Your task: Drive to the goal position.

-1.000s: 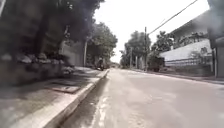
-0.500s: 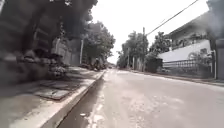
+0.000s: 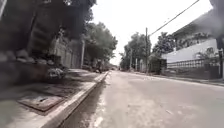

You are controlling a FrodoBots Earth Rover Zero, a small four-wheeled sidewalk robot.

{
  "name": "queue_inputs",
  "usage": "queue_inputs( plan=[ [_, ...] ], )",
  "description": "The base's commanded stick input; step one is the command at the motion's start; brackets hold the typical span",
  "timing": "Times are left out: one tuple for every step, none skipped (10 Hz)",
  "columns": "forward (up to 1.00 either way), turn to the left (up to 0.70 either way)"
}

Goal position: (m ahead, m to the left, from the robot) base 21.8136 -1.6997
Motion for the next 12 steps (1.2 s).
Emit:
queue_inputs(
  plan=[
    [0.70, -0.33],
    [0.70, -0.34],
    [0.70, -0.33],
    [0.70, -0.33],
    [0.70, -0.14],
    [0.70, -0.04],
    [0.70, 0.00],
    [0.70, 0.00],
    [0.70, 0.00],
    [0.70, 0.00],
    [0.70, 0.00],
    [0.70, 0.00]
  ],
)
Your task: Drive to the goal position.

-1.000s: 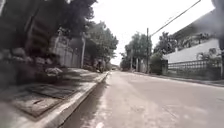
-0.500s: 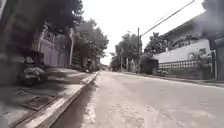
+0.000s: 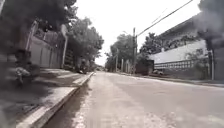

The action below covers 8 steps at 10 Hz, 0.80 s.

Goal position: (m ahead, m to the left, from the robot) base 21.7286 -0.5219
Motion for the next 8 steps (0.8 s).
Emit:
queue_inputs(
  plan=[
    [0.70, 0.00],
    [0.70, 0.00],
    [0.70, 0.00],
    [0.70, 0.00],
    [0.70, 0.00],
    [0.70, 0.00],
    [0.70, 0.00],
    [0.70, 0.00]
  ],
)
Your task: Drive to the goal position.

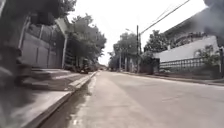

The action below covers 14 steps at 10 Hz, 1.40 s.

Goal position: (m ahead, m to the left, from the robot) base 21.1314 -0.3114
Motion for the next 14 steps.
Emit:
queue_inputs(
  plan=[
    [0.70, 0.00],
    [0.70, 0.00],
    [0.70, 0.00],
    [0.70, 0.00],
    [0.70, 0.00],
    [0.70, 0.00],
    [0.70, 0.00],
    [0.70, 0.00],
    [0.70, 0.00],
    [0.70, 0.00],
    [0.70, -0.26],
    [0.70, -0.35],
    [0.70, -0.35],
    [0.70, -0.35]
  ],
)
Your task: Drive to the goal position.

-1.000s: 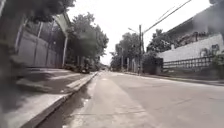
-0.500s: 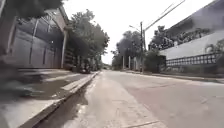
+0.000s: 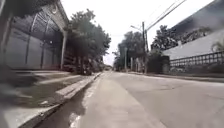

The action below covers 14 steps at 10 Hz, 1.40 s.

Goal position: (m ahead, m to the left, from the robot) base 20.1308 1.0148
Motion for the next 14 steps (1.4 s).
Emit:
queue_inputs(
  plan=[
    [0.70, -0.27],
    [0.70, -0.13],
    [0.70, 0.00],
    [0.70, 0.00],
    [0.70, 0.00],
    [0.70, 0.00],
    [0.70, 0.12],
    [0.70, 0.25],
    [0.70, 0.35],
    [0.70, 0.35],
    [0.70, 0.34],
    [0.70, 0.33],
    [0.70, 0.09],
    [0.70, 0.02]
  ],
)
